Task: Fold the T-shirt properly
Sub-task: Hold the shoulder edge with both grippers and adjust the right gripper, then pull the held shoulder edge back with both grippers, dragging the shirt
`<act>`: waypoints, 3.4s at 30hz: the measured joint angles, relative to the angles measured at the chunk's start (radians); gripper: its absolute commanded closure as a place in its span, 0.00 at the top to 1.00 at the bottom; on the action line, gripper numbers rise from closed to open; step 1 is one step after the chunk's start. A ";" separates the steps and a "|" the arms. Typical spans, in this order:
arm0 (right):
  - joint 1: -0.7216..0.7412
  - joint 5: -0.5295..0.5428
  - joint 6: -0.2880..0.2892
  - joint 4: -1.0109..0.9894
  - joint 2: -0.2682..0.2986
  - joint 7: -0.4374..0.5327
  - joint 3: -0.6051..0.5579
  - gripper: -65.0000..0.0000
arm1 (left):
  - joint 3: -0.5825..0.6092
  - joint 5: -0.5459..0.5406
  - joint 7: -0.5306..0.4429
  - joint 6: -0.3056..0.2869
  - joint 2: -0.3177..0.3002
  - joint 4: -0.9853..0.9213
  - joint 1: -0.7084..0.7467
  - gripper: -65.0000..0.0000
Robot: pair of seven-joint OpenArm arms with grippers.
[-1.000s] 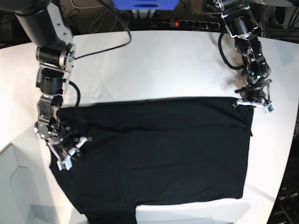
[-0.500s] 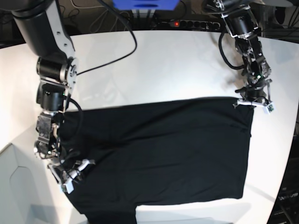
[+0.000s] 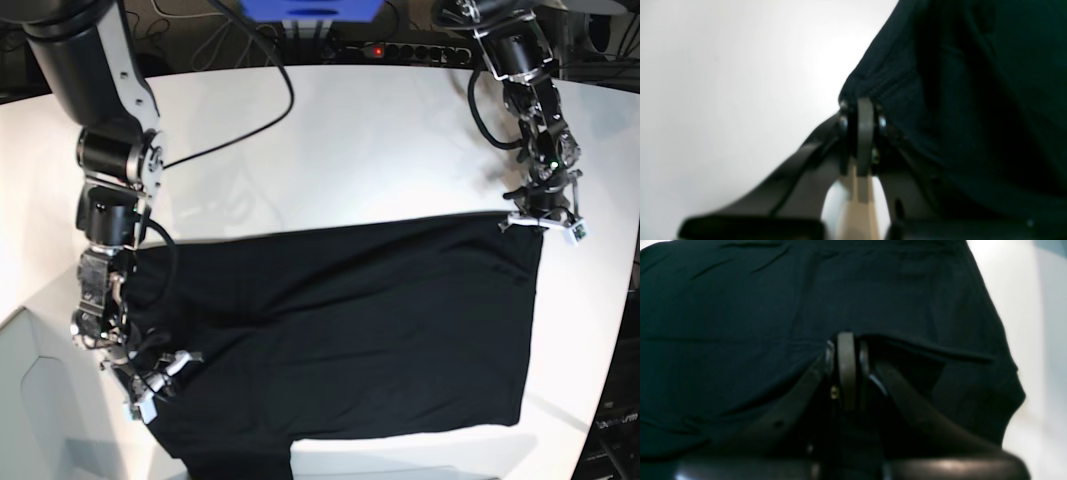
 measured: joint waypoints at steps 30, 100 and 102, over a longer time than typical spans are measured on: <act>-0.472 -0.003 -0.003 0.479 0.107 -0.141 0.226 0.61 | -0.029 0.004 0.031 0.011 0.008 0.079 0.009 0.39; -0.946 0.015 0.003 0.874 0.029 -0.141 0.346 0.00 | -0.105 -0.003 0.037 0.002 0.089 0.332 0.248 0.00; -0.983 0.014 0.003 0.897 0.032 -0.141 0.347 0.00 | -0.105 0.004 0.037 0.011 0.110 0.371 0.291 0.00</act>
